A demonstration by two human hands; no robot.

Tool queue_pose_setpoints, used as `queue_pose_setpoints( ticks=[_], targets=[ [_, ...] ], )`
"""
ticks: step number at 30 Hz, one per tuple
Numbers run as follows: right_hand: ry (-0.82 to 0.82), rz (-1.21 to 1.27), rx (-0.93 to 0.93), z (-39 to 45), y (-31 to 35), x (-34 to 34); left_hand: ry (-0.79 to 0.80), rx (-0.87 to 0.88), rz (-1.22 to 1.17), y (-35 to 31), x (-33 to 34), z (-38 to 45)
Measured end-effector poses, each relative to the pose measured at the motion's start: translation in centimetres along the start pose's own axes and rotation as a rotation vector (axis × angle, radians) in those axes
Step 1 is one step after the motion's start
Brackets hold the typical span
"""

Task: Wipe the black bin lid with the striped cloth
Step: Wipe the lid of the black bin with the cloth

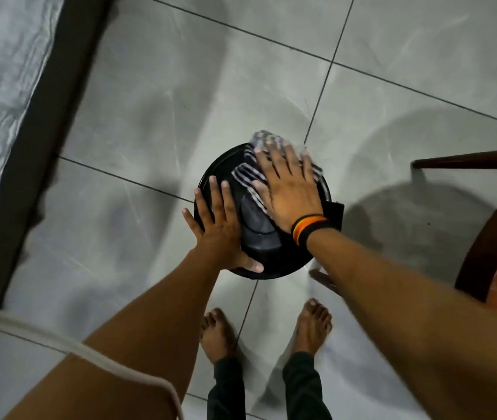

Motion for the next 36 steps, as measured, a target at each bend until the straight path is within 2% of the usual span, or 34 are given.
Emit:
queue_pose_setpoints(
  ticks=[2, 3, 7, 8, 9, 12, 13, 14, 16, 18, 20, 21, 23, 25, 27, 30, 32, 34, 36],
  targets=[
    [-0.021, 0.042, 0.182, -4.3, -0.5, 1.2, -0.007, 0.019, 0.013, 0.0, 0.2, -0.3],
    [-0.002, 0.034, 0.168, -6.9, -0.1, 1.9, -0.009, 0.028, 0.01, 0.0, 0.3, -0.4],
    [0.114, -0.045, -0.181, -13.0, 0.7, 3.5, -0.066, 0.058, -0.01, -0.1, 0.3, -0.8],
    [0.103, -0.053, -0.195, -12.5, 0.1, 3.3, -0.065, 0.061, -0.011, -0.1, 0.2, -0.7],
    [0.074, -0.041, -0.127, -11.4, -0.6, 3.1, -0.064, 0.061, -0.013, 0.0, 0.2, -0.6],
    [-0.013, 0.096, 0.289, -7.2, -0.9, 2.0, -0.084, 0.09, -0.025, 0.2, 0.2, -0.6],
    [-0.012, 0.107, 0.318, -6.2, 0.3, 1.9, -0.098, 0.1, -0.029, 0.3, 0.2, -0.6],
    [-0.005, 0.075, 0.247, -5.5, 1.9, 1.9, -0.109, 0.105, -0.036, 0.3, 0.2, -0.6],
    [0.051, -0.021, -0.049, -5.8, 3.7, 2.3, -0.116, 0.106, -0.044, 0.4, 0.3, -0.8],
    [0.091, -0.093, -0.31, -7.3, 2.4, 2.3, -0.136, 0.113, -0.045, 0.5, 0.3, -1.0],
    [0.126, -0.159, -0.383, -9.2, -0.5, 2.1, -0.151, 0.113, -0.062, 0.4, 0.1, -1.0],
    [0.134, -0.147, -0.309, -9.7, -2.3, 2.0, -0.144, 0.11, -0.064, 0.3, 0.1, -0.8],
    [0.127, -0.036, -0.029, -9.4, -4.7, 1.2, -0.134, 0.102, -0.045, 0.3, 0.2, -0.8],
    [0.108, 0.093, 0.196, -7.7, -4.1, 1.0, -0.125, 0.104, -0.026, 0.2, 0.2, -0.5],
    [0.088, 0.108, 0.212, -6.0, -0.7, 0.8, -0.14, 0.106, -0.02, 0.5, 0.1, -0.4],
    [0.111, 0.026, -0.029, -6.5, 4.1, 1.2, -0.137, 0.078, -0.024, 0.5, 0.3, -0.6],
    [0.105, 0.001, -0.066, -8.2, 3.5, 1.0, -0.14, 0.079, -0.019, 0.4, 0.3, -0.9],
    [0.088, 0.029, 0.054, -9.7, 1.0, 0.8, -0.133, 0.087, -0.031, 0.3, 0.2, -0.8],
    [0.071, 0.098, 0.26, -10.3, -0.9, 0.9, -0.142, 0.088, -0.029, 0.2, -0.1, -0.5]
  ],
)
Point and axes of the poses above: each hand's wrist, its own z-axis towards the middle knuckle, its own x-axis out of the palm, y = z × x, the point moved 7 cm from there along z, towards the middle knuckle, and after that the axes turned 11 degrees about x, right-handed, at the moved point
